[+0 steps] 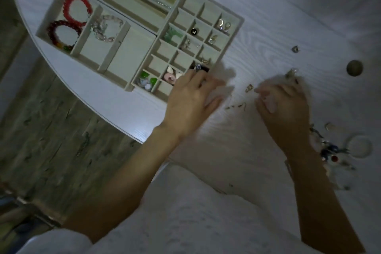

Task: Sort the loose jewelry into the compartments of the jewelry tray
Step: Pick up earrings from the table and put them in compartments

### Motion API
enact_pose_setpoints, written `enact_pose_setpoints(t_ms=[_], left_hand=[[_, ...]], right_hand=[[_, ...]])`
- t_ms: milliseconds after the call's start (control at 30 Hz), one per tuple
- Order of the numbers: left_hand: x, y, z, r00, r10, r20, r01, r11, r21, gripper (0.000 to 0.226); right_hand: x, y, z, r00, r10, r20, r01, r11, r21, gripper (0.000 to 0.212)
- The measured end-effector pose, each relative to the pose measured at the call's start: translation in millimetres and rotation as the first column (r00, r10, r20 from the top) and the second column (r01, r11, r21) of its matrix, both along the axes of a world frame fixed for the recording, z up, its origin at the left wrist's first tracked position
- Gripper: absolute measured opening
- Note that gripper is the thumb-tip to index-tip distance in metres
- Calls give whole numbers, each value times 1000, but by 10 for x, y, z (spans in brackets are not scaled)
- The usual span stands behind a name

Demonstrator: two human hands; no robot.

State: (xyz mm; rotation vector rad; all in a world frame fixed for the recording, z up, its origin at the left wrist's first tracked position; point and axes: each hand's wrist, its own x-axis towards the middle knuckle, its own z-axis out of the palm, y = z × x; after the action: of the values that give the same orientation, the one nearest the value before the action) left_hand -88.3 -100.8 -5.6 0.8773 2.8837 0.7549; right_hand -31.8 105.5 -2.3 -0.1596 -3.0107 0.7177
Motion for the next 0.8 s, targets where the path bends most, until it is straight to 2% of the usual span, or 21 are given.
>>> enact_pose_setpoints(t_ms=[67, 200, 267, 367, 433, 533, 633, 733, 800], left_hand=[[109, 155, -19, 997, -72, -23, 72, 997, 0, 26], [161, 350, -162, 988, -156, -7, 154, 978, -139, 19], [142, 365, -218, 984, -177, 7, 175, 969, -174, 14], [157, 357, -252, 979, -202, 4, 199, 961, -193, 24], [186, 357, -264, 978, -206, -20, 200, 963, -181, 22], [194, 336, -280, 981, -192, -32, 188, 978, -94, 17], [180, 321, -207, 989, -143, 47, 140, 989, 46, 16], [137, 317, -80, 957, -23, 291, -53, 966, 252, 8], [90, 320, 4, 880, 13, 474, -207, 910, 359, 6]], right_hand=[[129, -25, -95, 1000, 13, 7, -13, 1000, 21, 23], [169, -43, -218, 999, -12, -30, 13, 999, 41, 32], [117, -41, -243, 998, 30, -54, -29, 999, 23, 31], [74, -57, -280, 990, 127, -58, -124, 991, 56, 25], [87, -49, -312, 988, 139, -72, -135, 989, 55, 16], [128, -6, -326, 989, 124, -81, -123, 992, 16, 5], [168, 20, -283, 993, 85, -77, -91, 994, -65, 6], [143, -12, -164, 1000, 1, 31, 8, 958, -286, 11], [82, -79, -53, 993, -7, 120, 67, 864, -500, 22]])
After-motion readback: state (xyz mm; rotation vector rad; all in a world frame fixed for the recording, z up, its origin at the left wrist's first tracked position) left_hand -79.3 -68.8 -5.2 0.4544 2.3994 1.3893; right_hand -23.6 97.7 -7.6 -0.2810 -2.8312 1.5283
